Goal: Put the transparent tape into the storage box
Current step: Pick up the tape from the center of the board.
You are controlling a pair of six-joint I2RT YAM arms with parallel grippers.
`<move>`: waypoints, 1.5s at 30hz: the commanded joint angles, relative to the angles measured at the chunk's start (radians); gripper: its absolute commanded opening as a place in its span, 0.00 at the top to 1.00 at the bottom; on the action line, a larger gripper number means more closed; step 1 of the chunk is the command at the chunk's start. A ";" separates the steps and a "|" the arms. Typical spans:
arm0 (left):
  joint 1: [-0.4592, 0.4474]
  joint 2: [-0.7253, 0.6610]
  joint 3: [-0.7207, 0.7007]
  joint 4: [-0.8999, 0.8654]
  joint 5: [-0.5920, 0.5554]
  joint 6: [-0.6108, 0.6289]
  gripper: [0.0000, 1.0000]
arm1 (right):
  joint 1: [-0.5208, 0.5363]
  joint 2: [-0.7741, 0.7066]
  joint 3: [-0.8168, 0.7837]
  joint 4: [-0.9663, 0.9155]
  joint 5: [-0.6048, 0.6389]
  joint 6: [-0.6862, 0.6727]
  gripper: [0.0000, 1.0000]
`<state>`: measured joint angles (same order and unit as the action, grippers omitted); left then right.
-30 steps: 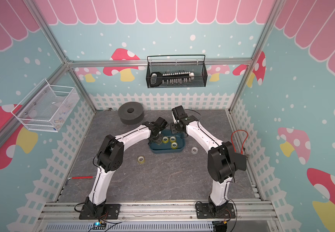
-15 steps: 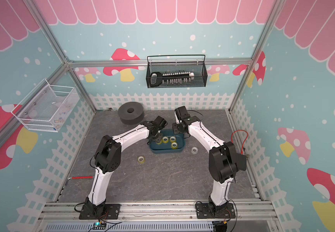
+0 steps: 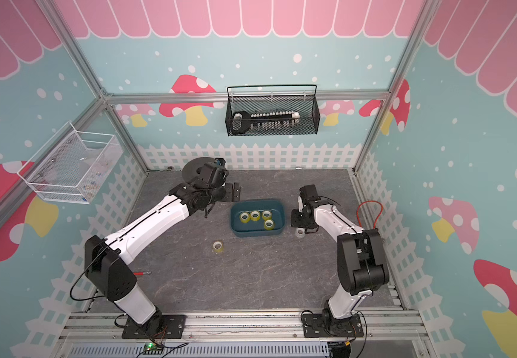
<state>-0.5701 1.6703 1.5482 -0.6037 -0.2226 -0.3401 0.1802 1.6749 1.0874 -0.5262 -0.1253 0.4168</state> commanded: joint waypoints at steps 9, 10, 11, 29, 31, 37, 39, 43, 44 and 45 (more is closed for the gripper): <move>0.033 -0.071 -0.120 0.049 0.057 -0.076 0.01 | -0.054 0.008 -0.053 0.077 -0.008 0.019 0.51; 0.034 -0.070 -0.121 0.050 0.060 -0.077 0.01 | -0.057 0.004 -0.058 0.077 -0.004 0.019 0.51; 0.033 -0.070 -0.122 0.054 0.062 -0.077 0.01 | -0.062 0.001 -0.063 0.074 0.004 0.019 0.51; 0.046 -0.047 -0.110 0.061 0.075 -0.065 0.01 | -0.090 0.047 -0.140 0.141 -0.012 0.025 0.65; 0.047 -0.048 -0.112 0.061 0.075 -0.065 0.01 | -0.090 0.051 -0.140 0.141 -0.011 0.025 0.68; 0.052 -0.051 -0.130 0.072 0.065 -0.068 0.01 | -0.090 0.035 -0.148 0.143 -0.012 0.033 0.92; 0.056 -0.057 -0.142 0.082 0.065 -0.070 0.01 | -0.090 0.020 -0.142 0.139 -0.012 0.037 0.98; 0.072 -0.067 -0.166 0.102 0.074 -0.075 0.01 | -0.090 -0.013 -0.109 0.104 0.005 0.038 1.00; 0.076 -0.069 -0.169 0.103 0.075 -0.076 0.01 | -0.090 -0.024 -0.099 0.094 0.007 0.039 1.00; 0.079 -0.072 -0.175 0.105 0.075 -0.077 0.01 | -0.090 -0.037 -0.082 0.083 0.014 0.039 1.00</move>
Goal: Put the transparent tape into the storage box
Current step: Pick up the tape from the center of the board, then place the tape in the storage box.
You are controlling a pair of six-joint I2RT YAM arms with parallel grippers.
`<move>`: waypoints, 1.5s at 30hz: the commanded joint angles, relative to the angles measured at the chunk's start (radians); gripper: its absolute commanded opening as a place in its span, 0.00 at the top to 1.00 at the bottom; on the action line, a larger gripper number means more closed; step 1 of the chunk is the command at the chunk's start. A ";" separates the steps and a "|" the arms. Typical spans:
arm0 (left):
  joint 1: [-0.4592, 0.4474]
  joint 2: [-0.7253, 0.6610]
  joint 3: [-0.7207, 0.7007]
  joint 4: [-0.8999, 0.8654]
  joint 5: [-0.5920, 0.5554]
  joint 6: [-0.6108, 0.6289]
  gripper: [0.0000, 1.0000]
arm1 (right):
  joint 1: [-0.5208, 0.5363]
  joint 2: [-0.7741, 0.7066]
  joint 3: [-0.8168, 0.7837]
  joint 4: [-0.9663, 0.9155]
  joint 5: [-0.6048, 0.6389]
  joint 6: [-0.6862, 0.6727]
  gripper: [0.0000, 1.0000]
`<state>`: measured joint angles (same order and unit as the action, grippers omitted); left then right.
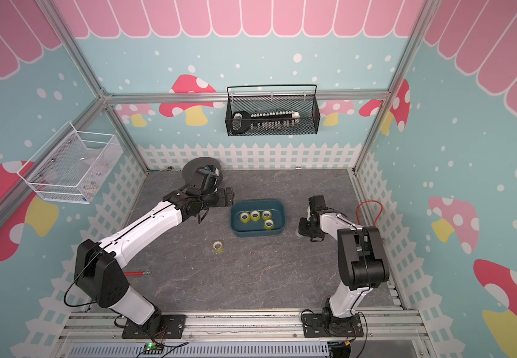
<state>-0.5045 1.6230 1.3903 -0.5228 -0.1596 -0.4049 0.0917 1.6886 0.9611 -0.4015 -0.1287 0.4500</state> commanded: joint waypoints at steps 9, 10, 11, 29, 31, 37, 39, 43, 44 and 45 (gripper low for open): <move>0.032 -0.042 -0.056 0.088 0.056 -0.010 0.01 | 0.026 -0.146 0.277 -0.175 0.102 -0.026 1.00; 0.032 -0.041 -0.053 0.091 0.057 -0.007 0.01 | 0.041 -0.143 0.309 -0.189 0.105 -0.034 1.00; 0.032 -0.041 -0.050 0.093 0.058 -0.006 0.01 | 0.057 -0.137 0.336 -0.203 0.111 -0.044 1.00; 0.081 -0.104 -0.126 0.128 0.109 -0.065 0.01 | 0.382 0.106 0.605 -0.262 0.132 -0.201 1.00; 0.082 -0.106 -0.132 0.127 0.107 -0.068 0.01 | 0.404 0.131 0.605 -0.261 0.131 -0.210 1.00; 0.082 -0.106 -0.156 0.128 0.108 -0.075 0.01 | 0.448 0.199 0.594 -0.268 0.142 -0.237 1.00; 0.083 -0.105 -0.160 0.129 0.108 -0.075 0.01 | 0.455 0.201 0.581 -0.268 0.137 -0.245 1.00; 0.120 -0.089 -0.156 0.132 0.122 -0.070 0.01 | 0.481 0.276 0.584 -0.268 0.144 -0.257 1.00; 0.124 -0.084 -0.154 0.131 0.127 -0.068 0.01 | 0.487 0.288 0.586 -0.267 0.142 -0.256 1.00; 0.125 -0.079 -0.151 0.131 0.132 -0.067 0.01 | 0.491 0.301 0.587 -0.267 0.140 -0.254 1.00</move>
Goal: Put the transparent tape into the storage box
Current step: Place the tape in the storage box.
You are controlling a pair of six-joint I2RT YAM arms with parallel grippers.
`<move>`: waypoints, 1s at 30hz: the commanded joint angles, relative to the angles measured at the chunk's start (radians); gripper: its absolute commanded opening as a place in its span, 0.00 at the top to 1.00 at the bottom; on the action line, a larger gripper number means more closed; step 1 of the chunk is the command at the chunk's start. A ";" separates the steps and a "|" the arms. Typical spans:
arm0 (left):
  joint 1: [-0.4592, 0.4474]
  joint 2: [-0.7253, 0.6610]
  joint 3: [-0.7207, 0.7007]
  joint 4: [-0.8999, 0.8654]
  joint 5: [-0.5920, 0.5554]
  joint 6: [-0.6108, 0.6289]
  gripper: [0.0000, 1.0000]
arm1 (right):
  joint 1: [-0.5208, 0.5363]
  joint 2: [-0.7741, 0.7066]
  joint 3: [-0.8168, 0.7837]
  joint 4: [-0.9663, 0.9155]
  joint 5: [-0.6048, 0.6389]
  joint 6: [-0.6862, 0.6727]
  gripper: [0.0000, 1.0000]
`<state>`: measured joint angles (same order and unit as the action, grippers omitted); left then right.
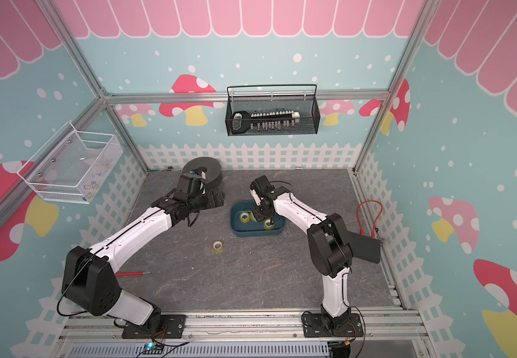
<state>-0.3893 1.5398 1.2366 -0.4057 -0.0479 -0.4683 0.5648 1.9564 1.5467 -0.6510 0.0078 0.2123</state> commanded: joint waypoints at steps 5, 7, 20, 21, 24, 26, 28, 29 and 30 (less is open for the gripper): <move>0.024 0.018 0.010 0.014 0.028 0.005 0.01 | 0.036 0.072 -0.006 -0.016 0.015 -0.017 1.00; 0.029 0.026 0.012 0.016 0.034 0.007 0.01 | 0.040 0.083 -0.008 -0.014 0.028 -0.015 1.00; 0.052 0.054 0.030 0.019 0.059 0.026 0.01 | 0.043 0.136 0.007 0.001 0.079 -0.014 1.00; 0.053 0.054 0.029 0.019 0.061 0.028 0.01 | 0.044 0.141 0.013 0.002 0.076 -0.013 1.00; 0.061 0.052 0.027 0.019 0.065 0.034 0.01 | 0.047 0.153 0.017 0.001 0.079 -0.011 1.00; 0.065 0.051 0.023 0.019 0.067 0.036 0.01 | 0.047 0.153 0.009 0.001 0.086 -0.006 1.00; 0.070 0.051 0.020 0.020 0.070 0.037 0.01 | 0.047 0.154 0.004 0.001 0.094 -0.003 1.00; 0.073 0.051 0.020 0.019 0.074 0.039 0.01 | 0.047 0.156 0.003 0.001 0.097 -0.001 1.00; 0.075 0.051 0.018 0.022 0.075 0.040 0.01 | 0.046 0.159 0.003 0.001 0.096 -0.001 1.00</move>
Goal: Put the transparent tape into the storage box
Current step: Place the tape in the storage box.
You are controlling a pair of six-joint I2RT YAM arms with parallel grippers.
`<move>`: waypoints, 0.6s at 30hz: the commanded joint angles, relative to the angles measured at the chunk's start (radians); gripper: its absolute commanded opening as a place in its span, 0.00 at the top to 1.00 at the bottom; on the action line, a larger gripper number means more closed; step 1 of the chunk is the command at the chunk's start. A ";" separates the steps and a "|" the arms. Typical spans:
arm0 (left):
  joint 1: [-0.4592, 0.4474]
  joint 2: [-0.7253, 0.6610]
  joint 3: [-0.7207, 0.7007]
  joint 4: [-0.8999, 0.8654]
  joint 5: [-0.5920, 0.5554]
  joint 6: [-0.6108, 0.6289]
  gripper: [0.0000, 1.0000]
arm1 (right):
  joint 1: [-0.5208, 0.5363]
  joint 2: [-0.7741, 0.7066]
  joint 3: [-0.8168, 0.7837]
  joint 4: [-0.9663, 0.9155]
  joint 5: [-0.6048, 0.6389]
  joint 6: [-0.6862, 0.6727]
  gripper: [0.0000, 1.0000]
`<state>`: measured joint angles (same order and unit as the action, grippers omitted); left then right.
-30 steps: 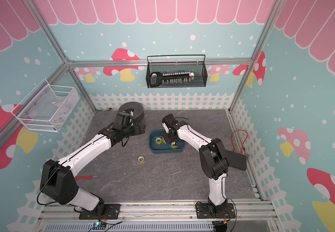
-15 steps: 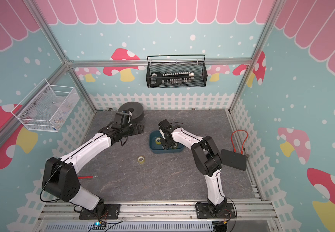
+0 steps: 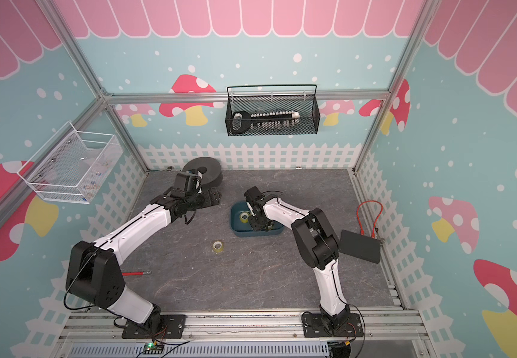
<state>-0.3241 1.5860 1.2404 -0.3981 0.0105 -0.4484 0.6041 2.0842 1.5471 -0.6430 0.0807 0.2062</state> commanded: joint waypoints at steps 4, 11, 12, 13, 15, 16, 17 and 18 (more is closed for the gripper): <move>0.016 0.011 0.017 0.016 0.025 0.025 0.01 | 0.009 0.038 0.006 -0.009 0.023 0.010 1.00; 0.023 0.009 0.017 0.019 0.031 0.031 0.01 | 0.010 0.037 0.003 -0.018 0.045 0.015 0.97; 0.025 0.010 0.017 0.018 0.034 0.032 0.01 | 0.009 0.037 0.005 -0.019 0.045 0.016 0.96; 0.024 0.010 0.017 0.018 0.033 0.031 0.01 | 0.011 0.038 0.006 -0.022 0.045 0.015 0.95; 0.025 0.009 0.017 0.019 0.033 0.032 0.01 | 0.010 0.038 0.006 -0.023 0.047 0.018 0.94; 0.025 0.008 0.016 0.020 0.033 0.032 0.01 | 0.010 0.038 0.006 -0.023 0.048 0.019 0.92; 0.025 0.007 0.014 0.020 0.034 0.032 0.01 | 0.011 0.040 0.006 -0.024 0.049 0.018 0.91; 0.024 0.006 0.013 0.020 0.034 0.031 0.01 | 0.010 0.039 0.006 -0.024 0.051 0.018 0.90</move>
<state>-0.3054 1.5860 1.2404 -0.3977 0.0315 -0.4377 0.6098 2.0857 1.5471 -0.6426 0.1017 0.2153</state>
